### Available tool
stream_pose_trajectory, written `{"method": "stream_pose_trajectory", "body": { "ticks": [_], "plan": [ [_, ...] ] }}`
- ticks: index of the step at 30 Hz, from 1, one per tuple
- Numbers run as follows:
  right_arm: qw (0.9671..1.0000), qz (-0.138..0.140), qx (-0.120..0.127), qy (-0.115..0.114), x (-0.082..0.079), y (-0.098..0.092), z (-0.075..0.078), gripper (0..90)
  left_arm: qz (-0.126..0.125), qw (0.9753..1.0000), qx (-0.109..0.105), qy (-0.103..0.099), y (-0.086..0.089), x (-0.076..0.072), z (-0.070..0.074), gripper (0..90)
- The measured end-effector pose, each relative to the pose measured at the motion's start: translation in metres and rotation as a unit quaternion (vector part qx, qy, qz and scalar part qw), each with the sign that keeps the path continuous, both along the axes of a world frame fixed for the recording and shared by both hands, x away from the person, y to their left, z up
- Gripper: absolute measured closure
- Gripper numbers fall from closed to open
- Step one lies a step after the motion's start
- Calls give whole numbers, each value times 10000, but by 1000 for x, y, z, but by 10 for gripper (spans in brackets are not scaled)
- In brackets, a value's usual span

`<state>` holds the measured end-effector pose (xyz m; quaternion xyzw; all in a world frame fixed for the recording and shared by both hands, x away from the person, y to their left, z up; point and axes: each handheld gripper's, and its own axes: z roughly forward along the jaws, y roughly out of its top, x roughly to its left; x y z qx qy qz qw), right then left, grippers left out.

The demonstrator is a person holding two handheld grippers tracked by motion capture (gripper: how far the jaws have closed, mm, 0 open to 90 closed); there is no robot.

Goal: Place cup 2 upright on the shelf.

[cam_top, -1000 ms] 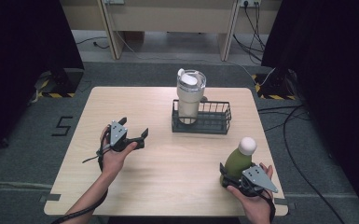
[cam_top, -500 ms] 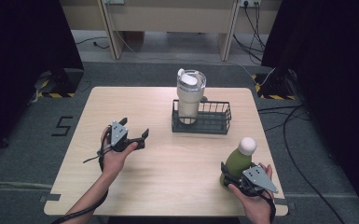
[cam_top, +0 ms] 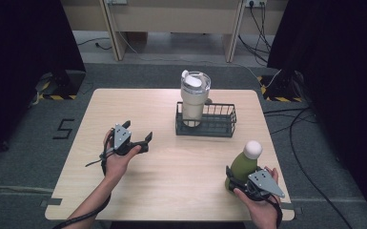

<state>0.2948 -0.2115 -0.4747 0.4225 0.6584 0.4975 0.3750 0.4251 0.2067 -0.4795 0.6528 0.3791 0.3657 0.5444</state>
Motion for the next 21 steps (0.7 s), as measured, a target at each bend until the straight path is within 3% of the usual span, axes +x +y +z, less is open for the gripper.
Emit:
{"method": "stream_pose_trajectory", "body": {
  "ticks": [21],
  "plan": [
    [9998,-109,7,-145,9,-4,18,206,65,9999,-77,20,6,1,0,33]
  ]
}}
